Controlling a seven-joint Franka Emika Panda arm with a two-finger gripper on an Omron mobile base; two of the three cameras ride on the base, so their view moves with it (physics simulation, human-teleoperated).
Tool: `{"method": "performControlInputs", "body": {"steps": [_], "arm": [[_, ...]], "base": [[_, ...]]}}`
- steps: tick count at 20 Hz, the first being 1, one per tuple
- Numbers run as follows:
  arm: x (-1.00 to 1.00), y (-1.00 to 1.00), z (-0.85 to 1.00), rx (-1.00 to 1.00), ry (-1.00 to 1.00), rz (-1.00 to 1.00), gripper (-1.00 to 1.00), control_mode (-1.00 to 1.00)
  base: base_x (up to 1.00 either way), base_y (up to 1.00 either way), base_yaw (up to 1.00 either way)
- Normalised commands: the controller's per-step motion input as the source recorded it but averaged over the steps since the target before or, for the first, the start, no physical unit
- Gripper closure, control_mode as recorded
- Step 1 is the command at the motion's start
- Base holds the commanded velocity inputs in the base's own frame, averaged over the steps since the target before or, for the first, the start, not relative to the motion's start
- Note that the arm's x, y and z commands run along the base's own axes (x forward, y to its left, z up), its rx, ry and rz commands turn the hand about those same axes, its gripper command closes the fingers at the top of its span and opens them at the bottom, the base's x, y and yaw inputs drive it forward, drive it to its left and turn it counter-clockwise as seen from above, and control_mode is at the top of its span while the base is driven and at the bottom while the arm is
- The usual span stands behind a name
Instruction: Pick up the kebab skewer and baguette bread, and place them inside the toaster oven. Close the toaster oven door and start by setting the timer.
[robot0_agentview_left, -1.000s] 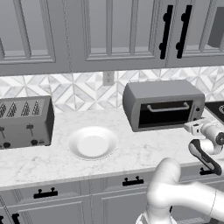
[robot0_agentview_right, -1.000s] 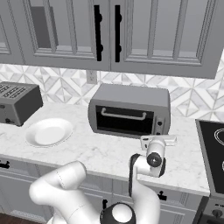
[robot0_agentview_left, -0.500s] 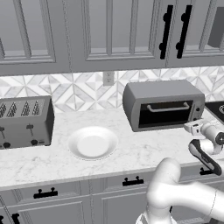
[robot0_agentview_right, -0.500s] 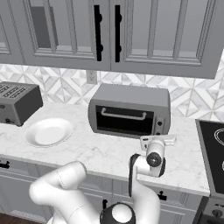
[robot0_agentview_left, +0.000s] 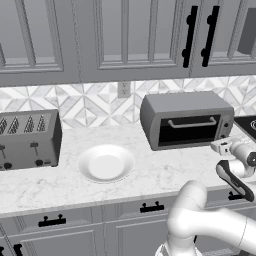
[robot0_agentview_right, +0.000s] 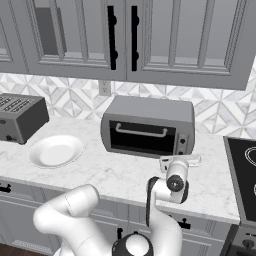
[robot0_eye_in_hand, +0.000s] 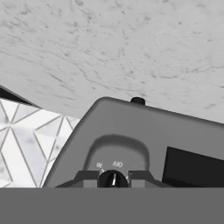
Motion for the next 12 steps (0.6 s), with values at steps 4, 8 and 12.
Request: {"method": "performControlInputs", "body": {"steps": [4,8,12], "arm": [[0.00,0.00,0.24,-0.02,0.00,0.00,1.00,-1.00],[0.14,0.00,0.20,-0.01,0.00,0.00,1.00,-1.00],[0.21,0.01,0.15,0.00,0.01,0.00,1.00,-1.00]], "base": [[0.00,0.00,0.00],[0.00,0.00,0.00],[0.00,0.00,0.00]]}}
